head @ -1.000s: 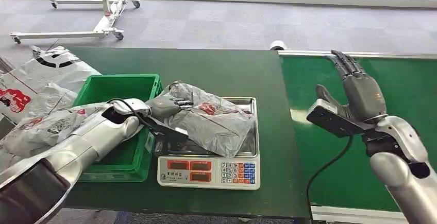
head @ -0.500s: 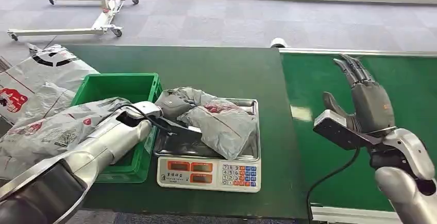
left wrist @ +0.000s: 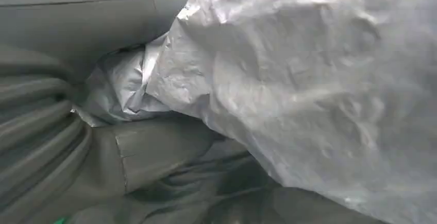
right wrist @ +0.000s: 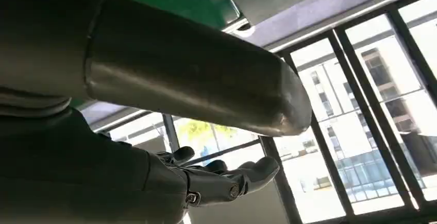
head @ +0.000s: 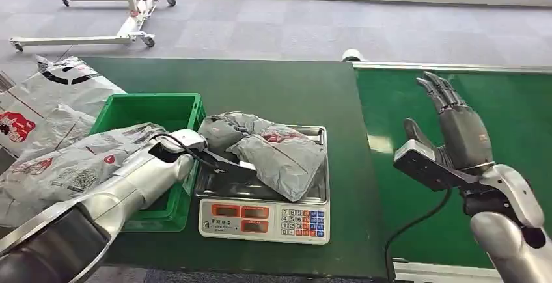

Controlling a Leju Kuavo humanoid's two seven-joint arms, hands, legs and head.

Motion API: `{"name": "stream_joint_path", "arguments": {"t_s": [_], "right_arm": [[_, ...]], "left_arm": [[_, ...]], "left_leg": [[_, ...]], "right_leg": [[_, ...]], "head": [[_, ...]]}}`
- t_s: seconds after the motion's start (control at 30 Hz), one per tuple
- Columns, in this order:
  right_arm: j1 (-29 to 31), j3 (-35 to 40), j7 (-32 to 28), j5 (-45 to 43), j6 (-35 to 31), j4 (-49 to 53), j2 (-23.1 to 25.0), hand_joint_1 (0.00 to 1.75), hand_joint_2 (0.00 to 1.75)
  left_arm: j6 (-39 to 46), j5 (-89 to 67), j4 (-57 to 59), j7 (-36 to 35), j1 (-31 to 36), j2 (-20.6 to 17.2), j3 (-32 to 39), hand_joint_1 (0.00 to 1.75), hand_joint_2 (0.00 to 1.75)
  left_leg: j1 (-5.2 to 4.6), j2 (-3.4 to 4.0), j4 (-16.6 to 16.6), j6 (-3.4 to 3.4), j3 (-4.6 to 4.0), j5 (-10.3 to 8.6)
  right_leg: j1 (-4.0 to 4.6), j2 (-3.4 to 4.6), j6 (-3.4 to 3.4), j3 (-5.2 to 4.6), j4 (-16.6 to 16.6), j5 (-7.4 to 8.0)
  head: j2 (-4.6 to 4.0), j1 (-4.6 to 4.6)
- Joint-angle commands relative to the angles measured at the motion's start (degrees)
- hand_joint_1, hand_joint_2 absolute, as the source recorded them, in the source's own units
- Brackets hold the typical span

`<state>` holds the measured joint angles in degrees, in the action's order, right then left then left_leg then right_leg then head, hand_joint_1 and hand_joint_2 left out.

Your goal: Moved the parcel from conveyor to table for the left to box.

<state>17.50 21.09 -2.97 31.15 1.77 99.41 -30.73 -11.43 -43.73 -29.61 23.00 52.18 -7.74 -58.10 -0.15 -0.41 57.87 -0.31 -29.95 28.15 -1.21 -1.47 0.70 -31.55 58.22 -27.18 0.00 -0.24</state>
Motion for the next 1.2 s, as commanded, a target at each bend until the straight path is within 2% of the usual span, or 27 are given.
{"name": "stream_joint_path", "arguments": {"t_s": [0.03,0.07,0.13,0.27,0.4,0.5,0.8,0.87,1.07,1.17,1.2], "right_arm": [[-1.61,-2.10,-0.20,-0.87,0.82,-1.75,1.04,0.00,0.00],[-2.08,-2.46,-0.20,-0.87,0.83,-1.56,1.12,0.00,0.00],[-2.02,-2.61,-0.24,-0.83,0.91,-1.91,0.46,0.00,0.00],[-1.52,-2.88,-0.97,-1.77,1.47,-2.59,-0.65,0.00,0.00],[-6.93,-4.87,-2.76,-2.59,0.28,-0.46,-2.95,0.00,0.00],[-7.60,-5.43,-3.06,-2.57,-0.04,-0.31,-2.90,0.00,0.00],[-3.05,-4.68,-1.94,-2.82,1.70,-1.84,-2.69,0.00,0.00],[-3.33,-4.78,-1.96,-2.80,1.70,-1.54,-2.47,0.00,0.00],[-8.50,-7.30,-1.22,-2.10,0.56,1.34,-2.46,0.00,0.00],[-10.28,-9.19,-1.21,-2.36,0.17,2.38,-3.09,0.00,0.00],[-11.19,-9.95,-1.21,-2.58,0.25,2.93,-3.49,0.00,0.00]], "left_arm": [[-5.74,-0.81,-18.34,-3.10,4.34,-10.68,3.25,1.75,1.75],[-6.49,-0.73,-21.00,-4.10,5.20,-11.71,4.41,1.75,1.75],[-8.12,-0.82,-24.75,-5.23,7.35,-13.46,5.33,1.75,1.75],[-9.57,-0.74,-27.86,-6.81,9.98,-15.91,6.67,1.75,1.75],[-8.98,-0.72,-31.80,-7.33,10.82,-21.15,8.40,1.75,1.75],[-9.52,0.71,-33.84,-7.74,12.68,-23.39,10.39,1.75,1.75],[-14.36,3.59,-34.73,-12.16,20.39,-25.60,11.26,1.75,1.75],[-14.15,3.35,-34.04,-12.42,20.79,-26.27,11.34,1.75,1.75],[-13.62,4.08,-32.50,-12.20,20.51,-32.32,12.26,1.75,1.75],[-13.96,4.57,-32.82,-11.83,18.27,-35.08,11.99,1.75,1.75],[-14.76,5.48,-33.76,-11.59,16.05,-37.11,12.49,1.75,1.75]], "left_leg": [[0.21,0.16,0.32,-0.08,-1.08,-0.20],[0.21,0.27,0.24,-0.12,-1.37,-0.36],[0.21,0.37,0.26,-0.24,-1.06,-0.22],[0.28,0.52,0.21,-0.41,-1.80,-0.51],[0.30,0.47,0.11,-0.46,-2.02,-0.62],[0.28,0.53,0.11,-0.47,-2.05,-0.61],[0.35,0.67,0.23,-0.46,-2.35,-0.64],[0.33,0.69,0.17,-0.49,-2.32,-0.68],[0.33,0.75,0.03,-0.53,-2.18,-0.67],[0.30,0.76,-0.03,-0.53,-2.10,-0.66],[0.32,0.74,-0.06,-0.54,-2.11,-0.69]], "right_leg": [[0.22,0.22,-0.12,-1.05,0.16,0.35],[0.24,0.38,-0.15,-1.40,0.08,0.53],[0.23,0.55,-0.25,-1.22,0.16,0.42],[0.37,0.77,-0.36,-1.83,0.13,0.76],[0.39,0.71,-0.38,-2.04,0.05,0.85],[0.36,0.76,-0.39,-2.09,0.10,0.83],[0.41,0.83,-0.39,-2.39,0.16,0.90],[0.39,0.86,-0.43,-2.39,0.13,0.95],[0.39,0.94,-0.47,-2.30,0.06,0.93],[0.40,0.94,-0.46,-2.26,0.02,0.91],[0.43,0.93,-0.48,-2.26,-0.03,0.93]], "head": [[0.00,0.00],[0.00,-0.02],[0.00,-0.02],[0.00,-0.02],[0.00,-0.02],[0.00,-0.02],[0.00,-0.02],[0.00,-0.02],[0.00,-0.02],[0.00,-0.04],[0.00,-0.02]]}}
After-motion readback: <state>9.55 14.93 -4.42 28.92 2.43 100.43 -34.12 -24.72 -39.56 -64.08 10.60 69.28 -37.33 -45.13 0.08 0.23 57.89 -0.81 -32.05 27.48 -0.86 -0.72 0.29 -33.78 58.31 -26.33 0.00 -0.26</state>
